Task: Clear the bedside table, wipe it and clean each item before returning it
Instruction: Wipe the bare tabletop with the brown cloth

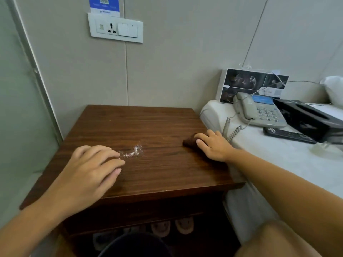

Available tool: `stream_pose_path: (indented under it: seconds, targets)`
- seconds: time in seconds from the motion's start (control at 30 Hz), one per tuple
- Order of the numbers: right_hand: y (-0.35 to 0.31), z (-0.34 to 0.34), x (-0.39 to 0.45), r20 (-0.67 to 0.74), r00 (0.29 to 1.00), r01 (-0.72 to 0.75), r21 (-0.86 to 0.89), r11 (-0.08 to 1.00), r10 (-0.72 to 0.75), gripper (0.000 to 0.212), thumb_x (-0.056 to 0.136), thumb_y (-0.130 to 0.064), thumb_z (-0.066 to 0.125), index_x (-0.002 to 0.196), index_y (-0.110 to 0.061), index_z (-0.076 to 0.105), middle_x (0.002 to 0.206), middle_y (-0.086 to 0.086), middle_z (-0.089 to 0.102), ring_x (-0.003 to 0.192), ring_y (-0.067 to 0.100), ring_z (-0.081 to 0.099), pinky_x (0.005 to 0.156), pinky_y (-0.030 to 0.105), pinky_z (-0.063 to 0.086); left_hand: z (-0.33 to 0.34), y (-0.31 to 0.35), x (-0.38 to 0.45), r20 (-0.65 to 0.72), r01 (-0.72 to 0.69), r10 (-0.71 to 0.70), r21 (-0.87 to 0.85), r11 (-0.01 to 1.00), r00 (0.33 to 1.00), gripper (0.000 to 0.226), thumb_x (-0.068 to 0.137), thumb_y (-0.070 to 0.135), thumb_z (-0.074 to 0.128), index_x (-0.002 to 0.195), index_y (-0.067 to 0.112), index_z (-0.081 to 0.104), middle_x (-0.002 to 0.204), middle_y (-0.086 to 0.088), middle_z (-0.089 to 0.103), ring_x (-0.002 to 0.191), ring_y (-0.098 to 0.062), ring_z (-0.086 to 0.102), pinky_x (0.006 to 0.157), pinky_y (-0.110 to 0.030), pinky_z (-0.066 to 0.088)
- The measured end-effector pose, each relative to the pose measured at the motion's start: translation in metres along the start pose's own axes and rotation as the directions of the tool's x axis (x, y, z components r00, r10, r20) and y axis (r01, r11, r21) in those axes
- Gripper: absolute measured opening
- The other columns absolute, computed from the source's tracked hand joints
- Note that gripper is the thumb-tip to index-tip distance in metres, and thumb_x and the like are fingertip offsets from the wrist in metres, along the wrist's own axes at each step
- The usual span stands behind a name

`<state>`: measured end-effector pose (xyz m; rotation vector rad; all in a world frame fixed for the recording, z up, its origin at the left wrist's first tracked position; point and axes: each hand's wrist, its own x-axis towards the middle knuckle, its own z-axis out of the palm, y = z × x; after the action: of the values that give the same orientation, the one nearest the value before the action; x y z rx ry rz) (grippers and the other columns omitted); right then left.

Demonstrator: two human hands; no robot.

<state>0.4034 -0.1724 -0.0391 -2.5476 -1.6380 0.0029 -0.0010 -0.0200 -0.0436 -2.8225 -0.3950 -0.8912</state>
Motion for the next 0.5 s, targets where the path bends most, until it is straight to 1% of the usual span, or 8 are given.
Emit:
stream_pose_path:
  seconds: [0.03, 0.1, 0.17, 0.27, 0.33, 0.37, 0.43, 0.5]
  targets:
    - [-0.004, -0.001, -0.011, 0.015, 1.0, 0.005, 0.012, 1.0, -0.005, 0.043, 0.111, -0.046, 0.024, 0.148, -0.035, 0.044, 0.125, 0.008, 0.048, 0.115, 0.035, 0.043, 0.102, 0.04, 0.03, 0.001, 0.005, 0.0, 0.009, -0.032, 0.032, 0.014, 0.999, 0.999, 0.035, 0.098, 0.037, 0.052, 0.11, 0.018, 0.079, 0.118, 0.002, 0.071, 0.116, -0.026, 0.064, 0.096, -0.048, 0.043]
    - [-0.011, -0.001, -0.038, 0.026, 0.998, 0.061, 0.003, 0.998, -0.061, 0.042, 0.11, -0.045, 0.024, 0.146, -0.035, 0.044, 0.119, 0.004, 0.048, 0.111, 0.031, 0.046, 0.104, 0.04, 0.032, 0.002, 0.01, -0.002, 0.024, -0.038, 0.037, 0.016, 0.999, 0.999, 0.037, 0.098, 0.039, 0.051, 0.111, 0.019, 0.079, 0.118, 0.002, 0.071, 0.117, -0.026, 0.064, 0.097, -0.046, 0.042]
    - [-0.021, 0.003, -0.074, -0.001, 0.99, 0.143, 0.005, 0.99, -0.143, 0.043, 0.104, -0.055, 0.027, 0.139, -0.038, 0.046, 0.11, -0.004, 0.048, 0.105, 0.026, 0.051, 0.1, 0.039, 0.04, 0.003, 0.011, -0.001, 0.024, -0.02, 0.02, 0.005, 1.0, 1.0, 0.038, 0.097, 0.041, 0.051, 0.111, 0.019, 0.079, 0.118, 0.002, 0.07, 0.117, -0.026, 0.063, 0.098, -0.046, 0.041]
    - [-0.025, 0.007, -0.104, -0.014, 0.985, 0.174, 0.033, 0.984, -0.173, 0.048, 0.094, -0.064, 0.029, 0.132, -0.041, 0.048, 0.103, -0.008, 0.05, 0.1, 0.021, 0.058, 0.09, 0.039, 0.049, 0.007, 0.009, 0.003, 0.02, -0.011, 0.012, -0.012, 1.0, 1.0, 0.038, 0.097, 0.041, 0.051, 0.11, 0.019, 0.079, 0.118, 0.002, 0.07, 0.116, -0.025, 0.063, 0.096, -0.047, 0.042]
    - [-0.018, 0.009, -0.092, -0.07, 0.989, 0.131, 0.038, 0.991, -0.128, 0.045, 0.095, -0.062, 0.037, 0.131, -0.039, 0.052, 0.104, -0.005, 0.054, 0.102, 0.023, 0.061, 0.088, 0.039, 0.051, 0.011, 0.005, 0.004, 0.027, -0.006, 0.006, -0.007, 1.0, 1.0, 0.039, 0.097, 0.042, 0.051, 0.109, 0.019, 0.079, 0.118, 0.001, 0.07, 0.116, -0.026, 0.063, 0.095, -0.047, 0.041]
    - [-0.01, 0.011, -0.077, -0.107, 0.992, 0.077, 0.042, 0.996, -0.072, 0.041, 0.097, -0.058, 0.042, 0.131, -0.038, 0.053, 0.106, -0.001, 0.055, 0.104, 0.027, 0.061, 0.088, 0.04, 0.051, 0.012, 0.002, 0.004, 0.026, -0.002, 0.002, 0.002, 1.0, 1.0, 0.039, 0.096, 0.042, 0.051, 0.109, 0.018, 0.079, 0.118, 0.001, 0.07, 0.115, -0.026, 0.063, 0.095, -0.047, 0.041]
    - [0.002, 0.013, -0.042, -0.145, 0.987, -0.059, 0.039, 0.998, 0.064, 0.038, 0.102, -0.051, 0.047, 0.136, -0.037, 0.053, 0.114, 0.007, 0.055, 0.111, 0.035, 0.057, 0.094, 0.044, 0.05, 0.013, -0.006, 0.004, 0.02, 0.026, -0.027, 0.01, 1.0, 0.999, 0.039, 0.096, 0.043, 0.051, 0.107, 0.018, 0.079, 0.117, 0.001, 0.071, 0.114, -0.028, 0.064, 0.094, -0.048, 0.042]
    - [0.008, 0.019, -0.011, -0.14, 0.979, -0.143, 0.044, 0.989, 0.148, 0.039, 0.104, -0.05, 0.045, 0.141, -0.038, 0.05, 0.125, 0.012, 0.052, 0.119, 0.041, 0.049, 0.101, 0.049, 0.046, 0.011, -0.014, 0.003, 0.011, 0.075, -0.075, 0.007, 0.997, 0.997, 0.04, 0.096, 0.044, 0.05, 0.107, 0.018, 0.079, 0.117, 0.001, 0.071, 0.113, -0.029, 0.064, 0.093, -0.048, 0.042]
